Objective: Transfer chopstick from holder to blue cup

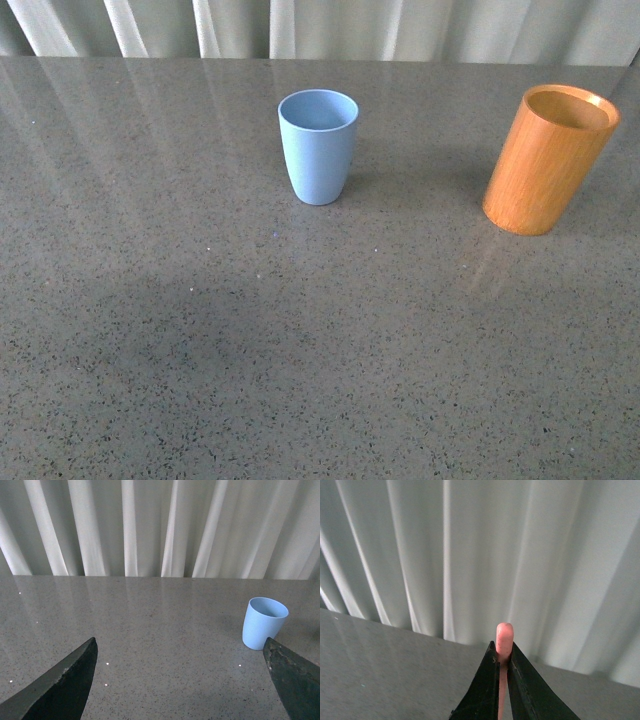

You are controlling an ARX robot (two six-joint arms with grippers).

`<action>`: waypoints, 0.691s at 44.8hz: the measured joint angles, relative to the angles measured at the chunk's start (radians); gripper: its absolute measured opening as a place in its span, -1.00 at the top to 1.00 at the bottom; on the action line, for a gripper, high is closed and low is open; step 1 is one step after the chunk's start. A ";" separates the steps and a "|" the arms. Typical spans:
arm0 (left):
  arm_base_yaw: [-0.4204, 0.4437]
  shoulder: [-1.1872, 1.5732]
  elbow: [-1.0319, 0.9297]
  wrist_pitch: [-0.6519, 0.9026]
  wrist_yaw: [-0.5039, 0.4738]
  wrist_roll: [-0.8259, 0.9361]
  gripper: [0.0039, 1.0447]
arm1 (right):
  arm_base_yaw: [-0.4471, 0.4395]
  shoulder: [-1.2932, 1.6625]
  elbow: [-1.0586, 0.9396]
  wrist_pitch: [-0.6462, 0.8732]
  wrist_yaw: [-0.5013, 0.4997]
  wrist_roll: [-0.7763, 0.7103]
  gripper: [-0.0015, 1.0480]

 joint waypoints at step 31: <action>0.000 0.000 0.000 0.000 0.000 0.000 -0.87 | 0.320 0.286 0.060 0.146 0.126 0.064 0.97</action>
